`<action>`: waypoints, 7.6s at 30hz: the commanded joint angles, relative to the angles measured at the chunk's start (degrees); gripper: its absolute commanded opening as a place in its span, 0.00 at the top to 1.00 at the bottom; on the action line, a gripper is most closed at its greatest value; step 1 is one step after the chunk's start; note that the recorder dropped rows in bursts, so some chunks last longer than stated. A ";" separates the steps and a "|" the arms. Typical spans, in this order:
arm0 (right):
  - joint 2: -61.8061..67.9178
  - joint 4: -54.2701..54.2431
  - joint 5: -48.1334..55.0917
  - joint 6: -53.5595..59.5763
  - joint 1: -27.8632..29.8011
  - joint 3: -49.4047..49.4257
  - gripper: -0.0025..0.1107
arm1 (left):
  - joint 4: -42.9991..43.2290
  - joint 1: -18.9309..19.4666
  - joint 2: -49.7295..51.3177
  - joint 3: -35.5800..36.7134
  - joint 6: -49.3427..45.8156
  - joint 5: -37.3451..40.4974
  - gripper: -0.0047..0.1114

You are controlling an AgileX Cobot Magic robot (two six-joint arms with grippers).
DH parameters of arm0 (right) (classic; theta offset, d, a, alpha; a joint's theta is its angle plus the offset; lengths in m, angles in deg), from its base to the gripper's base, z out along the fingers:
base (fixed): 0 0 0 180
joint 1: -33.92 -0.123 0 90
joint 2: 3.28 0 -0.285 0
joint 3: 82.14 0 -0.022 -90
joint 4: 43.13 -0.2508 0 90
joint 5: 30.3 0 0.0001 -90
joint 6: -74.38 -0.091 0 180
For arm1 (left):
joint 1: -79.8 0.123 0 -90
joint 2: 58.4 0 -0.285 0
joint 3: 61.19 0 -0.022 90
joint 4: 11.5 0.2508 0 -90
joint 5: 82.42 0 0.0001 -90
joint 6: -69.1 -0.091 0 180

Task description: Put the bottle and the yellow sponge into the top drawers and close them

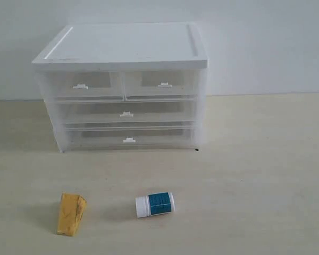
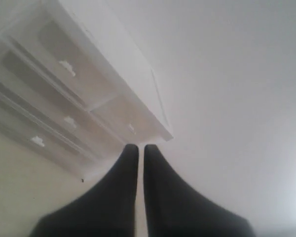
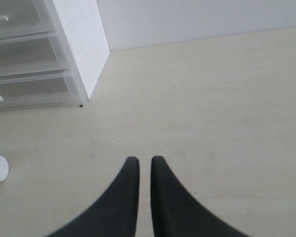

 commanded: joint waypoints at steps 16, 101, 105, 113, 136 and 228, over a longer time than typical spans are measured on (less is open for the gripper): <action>-0.35 0.05 -0.24 0.39 0.22 -0.01 0.92 | -0.20 0.18 48.93 -24.09 -9.32 14.25 0.93; -0.35 0.05 -0.24 0.39 0.22 -0.01 0.92 | 19.42 -14.12 64.72 -45.41 -28.17 -20.30 0.45; -0.35 0.05 -0.24 0.39 0.22 -0.01 0.92 | 19.42 -14.12 64.72 -45.41 -28.17 -20.30 0.45; -0.35 0.05 -0.24 0.39 0.22 -0.01 0.92 | 19.42 -14.12 64.72 -45.41 -28.17 -20.30 0.45; -0.35 -9.95 -21.13 -16.55 0.22 -0.01 0.92 | 19.42 -14.12 64.73 -45.41 -28.17 -20.04 0.45; 114.29 22.68 -73.83 -82.65 -14.69 -57.26 0.61 | 19.67 -14.12 64.73 -45.41 -28.15 -22.58 0.45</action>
